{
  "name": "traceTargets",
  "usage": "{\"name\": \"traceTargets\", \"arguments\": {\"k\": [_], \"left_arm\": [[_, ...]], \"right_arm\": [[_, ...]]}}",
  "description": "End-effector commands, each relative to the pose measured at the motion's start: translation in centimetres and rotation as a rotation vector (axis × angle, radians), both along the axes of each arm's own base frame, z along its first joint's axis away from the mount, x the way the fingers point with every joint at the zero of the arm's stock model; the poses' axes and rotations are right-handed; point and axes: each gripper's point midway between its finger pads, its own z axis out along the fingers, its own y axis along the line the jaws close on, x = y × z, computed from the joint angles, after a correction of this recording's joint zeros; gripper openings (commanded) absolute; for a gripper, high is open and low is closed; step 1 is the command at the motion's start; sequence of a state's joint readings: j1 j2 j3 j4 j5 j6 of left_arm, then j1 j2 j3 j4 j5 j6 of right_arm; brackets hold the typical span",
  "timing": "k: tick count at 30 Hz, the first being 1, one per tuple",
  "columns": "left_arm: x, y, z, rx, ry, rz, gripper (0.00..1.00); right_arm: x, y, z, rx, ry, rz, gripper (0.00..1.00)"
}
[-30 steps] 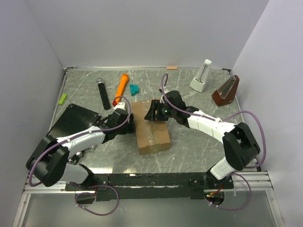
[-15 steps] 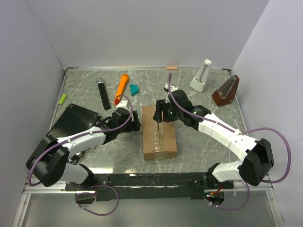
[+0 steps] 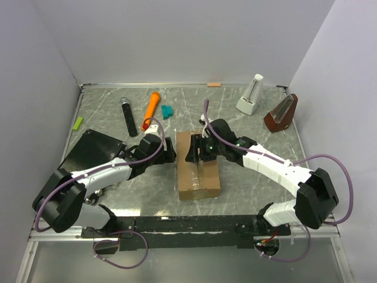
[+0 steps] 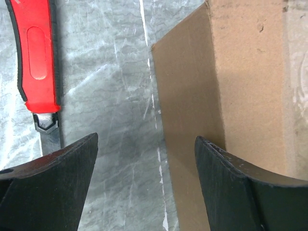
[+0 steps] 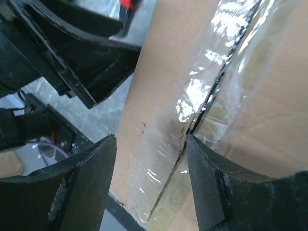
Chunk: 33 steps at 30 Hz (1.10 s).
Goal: Unpack the express box
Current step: Open the express box at the center of the board.
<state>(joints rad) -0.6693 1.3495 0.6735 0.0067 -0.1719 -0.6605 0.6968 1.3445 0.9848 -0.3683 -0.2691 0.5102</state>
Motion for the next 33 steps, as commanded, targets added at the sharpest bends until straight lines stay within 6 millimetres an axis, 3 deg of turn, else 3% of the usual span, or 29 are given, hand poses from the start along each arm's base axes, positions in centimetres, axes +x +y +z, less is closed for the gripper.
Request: {"name": "traceTargets", "arguments": {"k": [1,8,15,21,26,33], "left_arm": [[0.4,-1.0,1.4,-0.064,-0.035,-0.004,0.85],[0.0,-1.0,0.7,-0.077,-0.016,-0.003,0.85],[-0.2,-0.9,0.5,-0.081,-0.017,-0.003,0.85],[-0.3,-1.2,0.4,-0.103,-0.016,-0.007,0.84],[-0.3,-1.4,0.5,-0.127,-0.022,-0.007,0.84],[-0.2,-1.6,0.4,-0.13,-0.019,-0.005,0.84]], "right_arm": [[0.1,1.1,-0.2,0.056,0.024,0.007,0.68],[0.6,0.9,-1.6,0.022,0.045,-0.024,0.72],[1.0,-0.6,-2.8,-0.058,0.048,-0.079,0.75],[0.5,-0.2,-4.8,-0.052,0.108,-0.077,0.76],[-0.6,1.9,-4.1,0.1,0.152,-0.032,0.75],[-1.0,2.8,-0.7,0.244,0.126,-0.03,0.73]]}}
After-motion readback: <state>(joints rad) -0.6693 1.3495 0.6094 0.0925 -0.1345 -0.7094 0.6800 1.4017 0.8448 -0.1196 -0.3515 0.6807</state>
